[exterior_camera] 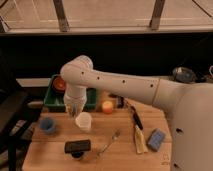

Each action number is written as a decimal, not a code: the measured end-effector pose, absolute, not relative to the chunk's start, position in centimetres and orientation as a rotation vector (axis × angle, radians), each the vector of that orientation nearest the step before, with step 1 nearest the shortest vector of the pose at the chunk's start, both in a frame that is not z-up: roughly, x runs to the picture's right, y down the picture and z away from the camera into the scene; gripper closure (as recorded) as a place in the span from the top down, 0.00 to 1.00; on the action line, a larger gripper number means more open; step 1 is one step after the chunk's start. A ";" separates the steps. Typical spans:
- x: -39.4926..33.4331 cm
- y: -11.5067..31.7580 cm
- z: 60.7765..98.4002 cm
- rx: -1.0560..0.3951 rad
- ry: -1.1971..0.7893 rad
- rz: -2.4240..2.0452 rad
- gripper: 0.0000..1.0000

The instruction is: Place towel in paper cup

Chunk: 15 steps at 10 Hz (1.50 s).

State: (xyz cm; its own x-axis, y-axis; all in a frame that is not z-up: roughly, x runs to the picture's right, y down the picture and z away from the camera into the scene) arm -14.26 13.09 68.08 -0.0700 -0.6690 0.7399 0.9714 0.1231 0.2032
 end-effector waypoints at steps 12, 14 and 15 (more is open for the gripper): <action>-10.2 14.4 72.8 -0.490 -0.726 -1.294 0.78; -9.9 12.6 72.7 -0.463 -0.689 -1.324 0.78; -9.7 11.2 72.3 -0.452 -0.662 -1.340 0.78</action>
State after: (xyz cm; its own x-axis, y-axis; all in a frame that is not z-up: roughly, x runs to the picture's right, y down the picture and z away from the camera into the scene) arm -9.70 11.19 72.30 0.0922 -0.7369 0.6697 0.9797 0.1873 0.0712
